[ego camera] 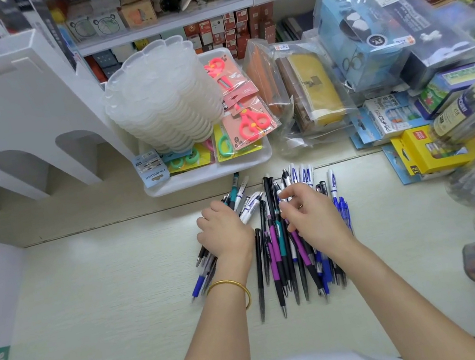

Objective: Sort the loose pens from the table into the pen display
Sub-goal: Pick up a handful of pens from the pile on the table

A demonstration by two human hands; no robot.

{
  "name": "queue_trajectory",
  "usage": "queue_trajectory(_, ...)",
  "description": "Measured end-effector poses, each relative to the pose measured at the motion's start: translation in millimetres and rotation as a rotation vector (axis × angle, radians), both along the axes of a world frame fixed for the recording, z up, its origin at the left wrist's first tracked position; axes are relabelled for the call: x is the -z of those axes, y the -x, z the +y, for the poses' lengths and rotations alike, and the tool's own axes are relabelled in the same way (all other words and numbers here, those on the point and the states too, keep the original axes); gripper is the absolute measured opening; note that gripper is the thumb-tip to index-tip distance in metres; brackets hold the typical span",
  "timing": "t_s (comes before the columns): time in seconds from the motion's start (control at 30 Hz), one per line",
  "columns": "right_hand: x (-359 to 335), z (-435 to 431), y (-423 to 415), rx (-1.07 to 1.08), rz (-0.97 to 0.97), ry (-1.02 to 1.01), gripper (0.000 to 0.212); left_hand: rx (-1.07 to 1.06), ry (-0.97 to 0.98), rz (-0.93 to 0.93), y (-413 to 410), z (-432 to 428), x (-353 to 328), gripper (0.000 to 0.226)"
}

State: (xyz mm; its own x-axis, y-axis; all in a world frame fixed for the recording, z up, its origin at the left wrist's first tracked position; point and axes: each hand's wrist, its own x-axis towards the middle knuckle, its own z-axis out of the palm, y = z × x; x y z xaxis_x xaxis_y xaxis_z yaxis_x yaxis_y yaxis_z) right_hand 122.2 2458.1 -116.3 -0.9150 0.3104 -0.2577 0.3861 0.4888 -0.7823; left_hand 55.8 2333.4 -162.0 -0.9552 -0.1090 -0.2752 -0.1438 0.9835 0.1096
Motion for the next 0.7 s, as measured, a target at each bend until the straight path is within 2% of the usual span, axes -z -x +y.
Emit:
queue_trajectory(0.27,-3.4,-0.7,-3.5,-0.004,0.009,0.000,0.021,0.095,0.043,0.041,-5.8,-8.6,3.4,0.031)
queue_trajectory(0.37,-3.3,-0.7,-6.1,-0.007,0.010,-0.005,0.020,0.112,-0.018,0.006,-11.7,-14.9,-4.9,0.029)
queue_trajectory(0.53,-3.8,-4.9,-10.9,0.010,0.019,0.052,0.014,0.144,-0.327,-0.147,-26.9,-29.3,-32.1,0.023)
queue_trajectory(0.7,-5.9,-19.8,-11.5,0.080,0.012,0.280,0.011,0.054,-0.871,-0.246,-31.6,-41.4,-67.7,0.021)
